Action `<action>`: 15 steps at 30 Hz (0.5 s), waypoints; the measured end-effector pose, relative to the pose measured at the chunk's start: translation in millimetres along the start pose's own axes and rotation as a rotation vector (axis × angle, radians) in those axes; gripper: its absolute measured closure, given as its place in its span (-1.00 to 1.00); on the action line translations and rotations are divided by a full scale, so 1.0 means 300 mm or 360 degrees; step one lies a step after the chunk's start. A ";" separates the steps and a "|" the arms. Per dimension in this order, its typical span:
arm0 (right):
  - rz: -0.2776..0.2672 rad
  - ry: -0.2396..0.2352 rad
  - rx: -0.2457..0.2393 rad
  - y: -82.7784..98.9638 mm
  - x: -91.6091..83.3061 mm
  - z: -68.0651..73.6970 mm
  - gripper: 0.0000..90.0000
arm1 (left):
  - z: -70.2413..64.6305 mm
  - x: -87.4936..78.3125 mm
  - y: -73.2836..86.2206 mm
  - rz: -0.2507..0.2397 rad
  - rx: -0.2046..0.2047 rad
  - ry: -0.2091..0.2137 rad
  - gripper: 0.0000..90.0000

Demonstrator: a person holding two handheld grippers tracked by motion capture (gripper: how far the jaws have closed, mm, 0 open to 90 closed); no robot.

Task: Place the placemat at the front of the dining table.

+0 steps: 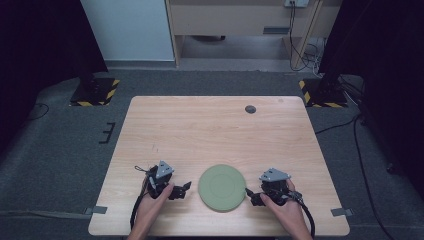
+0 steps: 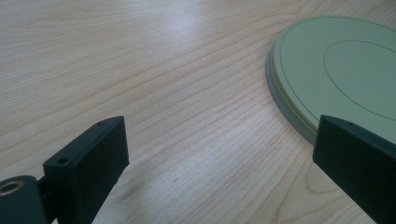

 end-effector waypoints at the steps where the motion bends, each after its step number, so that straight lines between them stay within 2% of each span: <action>1: 0.0007 -0.0013 -0.0004 0.001 0.001 0.004 -0.82 | -0.004 0.001 0.001 0.0004 0.0006 0.0007 -0.94; 4: 0.0019 -0.0021 -0.0011 0.004 0.005 0.008 -0.82 | -0.020 0.004 0.002 0.0012 0.0017 0.0036 -0.94; 15: 0.0048 -0.0045 -0.0041 0.009 0.013 0.021 -0.82 | -0.059 0.016 0.005 0.0033 0.0058 0.0064 -0.94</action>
Point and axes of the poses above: each handheld gripper's, and its own axes: x roughly forward along the jaws, y roughly out of its underside, z roughly to its left, the point moved 7 cm from there along x, roughly forward along the jaws, and after that the axes turned 9 degrees about -y, right-handed, at the moved point
